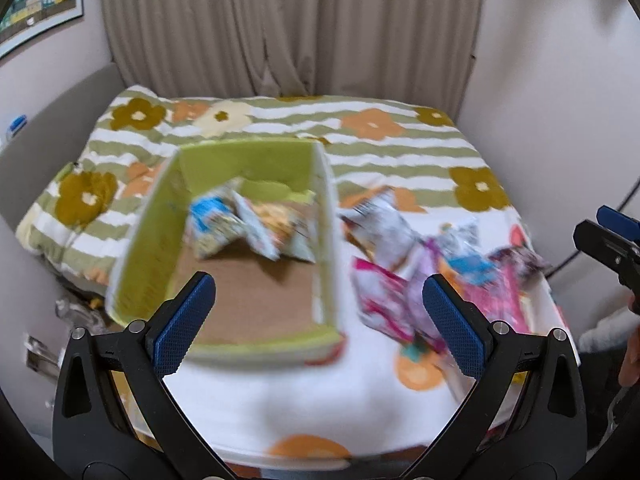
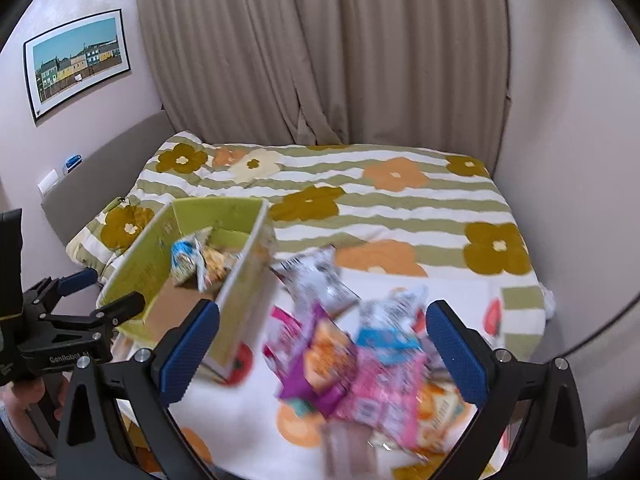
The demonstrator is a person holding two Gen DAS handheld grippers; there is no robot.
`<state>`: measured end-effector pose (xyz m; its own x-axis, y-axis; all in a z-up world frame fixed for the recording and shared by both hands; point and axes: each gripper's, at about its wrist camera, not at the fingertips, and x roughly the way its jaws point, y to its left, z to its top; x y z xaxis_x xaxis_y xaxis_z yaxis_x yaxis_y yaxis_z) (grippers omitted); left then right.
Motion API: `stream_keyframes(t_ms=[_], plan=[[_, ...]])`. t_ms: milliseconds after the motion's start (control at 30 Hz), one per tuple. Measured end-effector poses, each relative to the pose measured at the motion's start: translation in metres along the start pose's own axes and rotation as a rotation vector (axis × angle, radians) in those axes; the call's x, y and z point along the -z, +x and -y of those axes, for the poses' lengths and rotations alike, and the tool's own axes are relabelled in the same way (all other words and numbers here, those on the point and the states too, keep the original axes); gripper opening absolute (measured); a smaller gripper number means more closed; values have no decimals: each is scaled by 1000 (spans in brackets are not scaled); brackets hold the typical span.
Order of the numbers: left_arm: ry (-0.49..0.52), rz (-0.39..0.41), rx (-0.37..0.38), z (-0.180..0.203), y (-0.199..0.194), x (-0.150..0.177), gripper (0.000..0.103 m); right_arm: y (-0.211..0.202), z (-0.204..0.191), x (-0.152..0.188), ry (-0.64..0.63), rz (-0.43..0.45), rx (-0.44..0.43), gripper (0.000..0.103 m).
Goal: Organize snacks
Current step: 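Move both tools back over the snack pile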
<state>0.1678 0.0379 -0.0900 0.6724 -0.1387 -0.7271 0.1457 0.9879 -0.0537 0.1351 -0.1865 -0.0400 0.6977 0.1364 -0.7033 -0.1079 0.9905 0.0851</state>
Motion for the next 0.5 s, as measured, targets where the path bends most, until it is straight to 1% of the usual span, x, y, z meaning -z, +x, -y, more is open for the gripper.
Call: stream_keyframes(t_ms=[133, 267, 367, 500], plan=[[9, -29, 43, 37, 0, 25, 103, -20, 32, 25, 20, -7, 10, 103], [33, -90, 93, 71, 9, 48, 103, -33, 58, 48, 45, -19, 25, 103], [47, -135, 122, 98, 25, 66, 103, -36, 74, 66, 73, -35, 41, 103], [39, -194, 169, 133, 57, 95, 103, -30, 93, 97, 114, -68, 85, 103]])
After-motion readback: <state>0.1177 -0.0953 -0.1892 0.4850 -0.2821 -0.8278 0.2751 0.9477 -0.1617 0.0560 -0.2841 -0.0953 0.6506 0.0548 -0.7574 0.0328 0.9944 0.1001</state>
